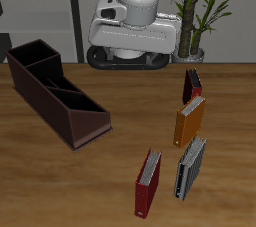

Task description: Place the right red book into the right desk caddy's back compartment

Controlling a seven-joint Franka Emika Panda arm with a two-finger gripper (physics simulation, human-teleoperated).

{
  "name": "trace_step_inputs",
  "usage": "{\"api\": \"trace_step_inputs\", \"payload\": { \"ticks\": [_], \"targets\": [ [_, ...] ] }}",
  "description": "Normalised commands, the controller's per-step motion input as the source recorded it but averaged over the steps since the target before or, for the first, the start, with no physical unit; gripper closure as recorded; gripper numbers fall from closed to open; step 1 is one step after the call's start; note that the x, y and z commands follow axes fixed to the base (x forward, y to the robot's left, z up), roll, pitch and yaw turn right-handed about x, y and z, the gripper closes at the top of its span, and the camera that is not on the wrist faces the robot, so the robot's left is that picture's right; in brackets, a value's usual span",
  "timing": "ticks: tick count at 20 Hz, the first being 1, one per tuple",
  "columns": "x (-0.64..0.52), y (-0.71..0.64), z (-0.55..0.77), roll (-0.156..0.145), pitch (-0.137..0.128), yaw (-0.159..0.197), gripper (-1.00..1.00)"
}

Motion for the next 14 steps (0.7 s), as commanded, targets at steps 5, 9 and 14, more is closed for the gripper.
{"api": "trace_step_inputs", "payload": {
  "ticks": [5,9,14],
  "targets": [
    [0.23,0.02,0.06,0.000,-0.019,-0.018,-1.00],
    [0.23,0.11,0.03,-0.017,-0.042,-0.037,-1.00],
    [0.18,0.26,-0.02,0.022,-0.007,-0.010,-1.00]
  ]
}}
